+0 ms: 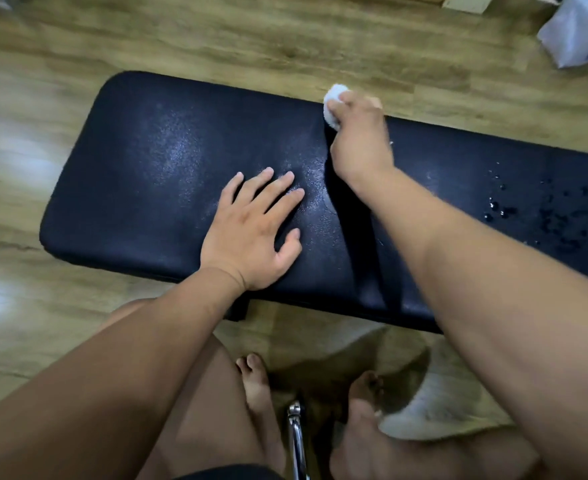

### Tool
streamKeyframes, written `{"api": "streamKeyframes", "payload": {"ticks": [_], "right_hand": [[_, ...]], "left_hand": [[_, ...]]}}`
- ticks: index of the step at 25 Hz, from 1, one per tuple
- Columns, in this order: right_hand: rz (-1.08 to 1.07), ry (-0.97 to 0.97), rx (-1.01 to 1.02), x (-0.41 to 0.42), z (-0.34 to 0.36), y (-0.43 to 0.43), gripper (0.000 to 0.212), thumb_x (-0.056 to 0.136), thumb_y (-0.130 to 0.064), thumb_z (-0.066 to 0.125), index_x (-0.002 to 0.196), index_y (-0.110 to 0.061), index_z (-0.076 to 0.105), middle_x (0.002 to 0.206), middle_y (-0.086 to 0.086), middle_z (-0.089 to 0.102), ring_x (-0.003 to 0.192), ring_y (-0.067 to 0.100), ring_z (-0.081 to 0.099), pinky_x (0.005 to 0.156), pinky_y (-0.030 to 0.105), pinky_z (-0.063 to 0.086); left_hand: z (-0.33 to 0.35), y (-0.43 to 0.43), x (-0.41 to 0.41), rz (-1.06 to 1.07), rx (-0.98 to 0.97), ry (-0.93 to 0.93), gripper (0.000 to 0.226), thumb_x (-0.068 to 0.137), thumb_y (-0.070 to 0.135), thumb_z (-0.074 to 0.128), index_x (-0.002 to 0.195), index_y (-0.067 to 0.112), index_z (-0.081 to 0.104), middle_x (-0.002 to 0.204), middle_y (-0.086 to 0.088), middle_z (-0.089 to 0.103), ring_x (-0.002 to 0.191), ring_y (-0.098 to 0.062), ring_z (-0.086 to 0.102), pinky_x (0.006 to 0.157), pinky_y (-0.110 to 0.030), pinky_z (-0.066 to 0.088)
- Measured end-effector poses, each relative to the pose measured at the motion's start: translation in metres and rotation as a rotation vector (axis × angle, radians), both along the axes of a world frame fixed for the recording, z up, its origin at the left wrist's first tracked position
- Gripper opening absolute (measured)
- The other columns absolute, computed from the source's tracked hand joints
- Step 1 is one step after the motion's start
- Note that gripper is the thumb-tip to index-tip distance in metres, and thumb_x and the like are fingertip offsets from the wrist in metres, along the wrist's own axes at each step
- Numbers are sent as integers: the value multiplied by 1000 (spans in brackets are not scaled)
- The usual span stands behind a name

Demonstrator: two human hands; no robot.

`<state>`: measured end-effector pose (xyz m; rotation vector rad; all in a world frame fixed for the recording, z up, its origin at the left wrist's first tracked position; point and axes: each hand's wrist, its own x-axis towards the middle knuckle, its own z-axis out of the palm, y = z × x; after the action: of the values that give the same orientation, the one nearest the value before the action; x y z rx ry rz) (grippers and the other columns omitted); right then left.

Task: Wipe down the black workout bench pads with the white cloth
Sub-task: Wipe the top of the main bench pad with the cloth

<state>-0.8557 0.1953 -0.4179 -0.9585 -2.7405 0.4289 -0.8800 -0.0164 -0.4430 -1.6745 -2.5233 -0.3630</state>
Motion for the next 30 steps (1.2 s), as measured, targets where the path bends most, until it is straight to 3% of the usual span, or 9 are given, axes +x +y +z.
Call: {"api": "streamKeyframes", "payload": {"ticks": [3,5,7,13,17,22,25,28,30], "right_hand": [[-35,141,-21,60,-4,-59,45,69,13,40,97,-14,62,104,4,57,101,28,48,84,36,48],[44,194,-17,133,-9,-111,54,76,7,42,121,-11,63,128,6,57,116,25,44,107,33,36],[39,196,-6,205,-14,-144,56,75,9,44,125,-8,61,133,10,55,120,26,46,113,30,30],[-197,110,61,299,-15,-117,58,71,16,64,124,-6,63,131,14,57,117,30,48,104,36,41],[-257,68,68,305,-12,-111,55,74,11,65,125,-6,62,132,13,56,118,31,49,104,35,42],[-192,-111,109,278,-3,-71,49,73,7,65,119,-10,63,129,10,58,111,34,54,86,36,50],[-179,-219,105,242,12,-23,47,77,6,52,120,-14,56,124,10,54,104,35,52,69,34,39],[-219,-259,134,198,20,34,42,79,6,45,115,-15,55,106,17,53,93,39,54,67,33,29],[-221,-284,112,169,21,72,31,79,7,41,97,-14,54,91,16,48,85,37,50,68,31,30]], "left_hand": [[-1,-2,0,2,0,-4,55,86,42,44,135,18,57,148,-1,48,139,-28,39,117,-52,22],[1,-1,1,3,-4,-6,56,86,42,43,135,18,57,148,-1,49,139,-28,39,117,-52,22],[4,1,2,-1,-39,1,57,87,43,41,136,18,56,148,-2,48,139,-28,38,117,-52,22],[25,8,12,-33,-272,144,61,85,39,31,132,7,54,142,-14,50,133,-38,40,112,-64,21],[37,39,68,-56,-153,57,56,82,41,39,125,10,57,135,-11,55,134,-32,43,113,-64,19],[8,72,129,-118,-168,-36,59,90,46,31,142,20,44,155,-4,36,147,-25,23,118,-58,12],[6,73,126,-104,-154,-6,60,90,46,34,143,21,45,155,-3,37,146,-25,25,118,-56,15],[4,73,129,-108,-125,-11,60,90,44,38,143,20,46,155,-5,39,146,-27,28,117,-57,18],[2,73,127,-121,-108,6,59,89,43,41,142,19,48,153,-6,41,145,-28,31,116,-57,19]]}}
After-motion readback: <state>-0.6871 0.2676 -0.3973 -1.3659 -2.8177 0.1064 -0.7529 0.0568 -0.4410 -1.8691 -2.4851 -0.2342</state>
